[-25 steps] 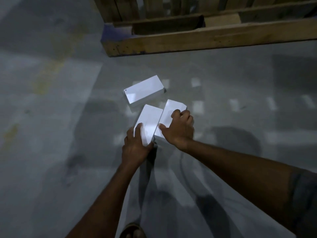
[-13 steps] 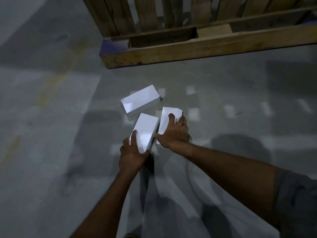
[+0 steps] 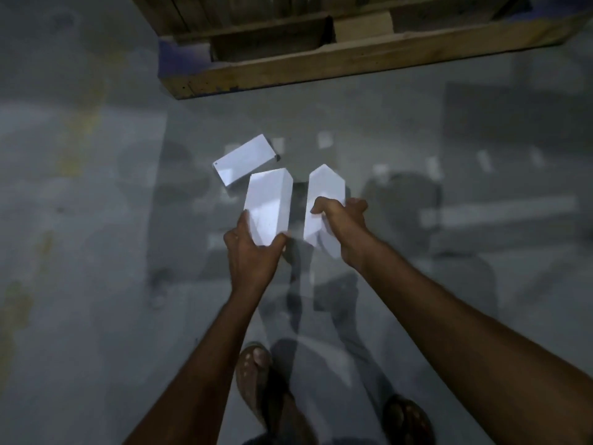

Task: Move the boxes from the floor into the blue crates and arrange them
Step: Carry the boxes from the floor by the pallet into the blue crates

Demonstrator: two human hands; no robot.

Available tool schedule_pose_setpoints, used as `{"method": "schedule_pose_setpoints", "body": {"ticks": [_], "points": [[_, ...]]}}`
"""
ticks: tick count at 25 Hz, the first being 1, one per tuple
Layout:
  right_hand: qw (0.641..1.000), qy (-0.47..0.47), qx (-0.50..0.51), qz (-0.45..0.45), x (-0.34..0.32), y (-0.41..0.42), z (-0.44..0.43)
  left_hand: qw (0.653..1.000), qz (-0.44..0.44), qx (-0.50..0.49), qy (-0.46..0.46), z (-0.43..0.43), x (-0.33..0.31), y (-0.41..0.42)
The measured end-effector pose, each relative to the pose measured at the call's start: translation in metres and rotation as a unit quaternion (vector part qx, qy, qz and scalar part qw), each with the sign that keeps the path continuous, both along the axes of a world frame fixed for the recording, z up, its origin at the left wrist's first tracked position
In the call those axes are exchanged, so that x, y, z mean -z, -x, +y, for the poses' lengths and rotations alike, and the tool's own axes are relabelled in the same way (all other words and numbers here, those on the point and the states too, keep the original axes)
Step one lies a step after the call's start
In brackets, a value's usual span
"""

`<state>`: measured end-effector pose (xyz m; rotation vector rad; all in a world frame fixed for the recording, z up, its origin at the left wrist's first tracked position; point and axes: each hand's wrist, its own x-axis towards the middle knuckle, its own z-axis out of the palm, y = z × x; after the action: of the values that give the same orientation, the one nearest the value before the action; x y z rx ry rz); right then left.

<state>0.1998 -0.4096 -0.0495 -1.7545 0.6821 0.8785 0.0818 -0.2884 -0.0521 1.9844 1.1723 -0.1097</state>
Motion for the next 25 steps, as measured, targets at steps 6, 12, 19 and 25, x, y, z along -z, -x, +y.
{"method": "schedule_pose_setpoints", "body": {"ticks": [6, 12, 19, 25], "points": [[0.991, -0.097, 0.092, -0.003, -0.192, 0.006, -0.081, 0.997, -0.064, -0.006, 0.038, -0.053, -0.196, -0.008], [0.981, -0.141, 0.107, -0.080, -0.413, 0.016, -0.157, 0.985, -0.159, 0.014, 0.072, -0.127, -0.425, -0.009], [0.963, -0.146, 0.118, -0.192, -0.613, 0.064, -0.263, 0.964, -0.237, 0.097, 0.070, -0.226, -0.633, 0.029], [0.927, -0.162, 0.150, -0.303, -0.733, 0.138, -0.356, 0.932, -0.310, 0.180, 0.058, -0.277, -0.734, 0.062]]}}
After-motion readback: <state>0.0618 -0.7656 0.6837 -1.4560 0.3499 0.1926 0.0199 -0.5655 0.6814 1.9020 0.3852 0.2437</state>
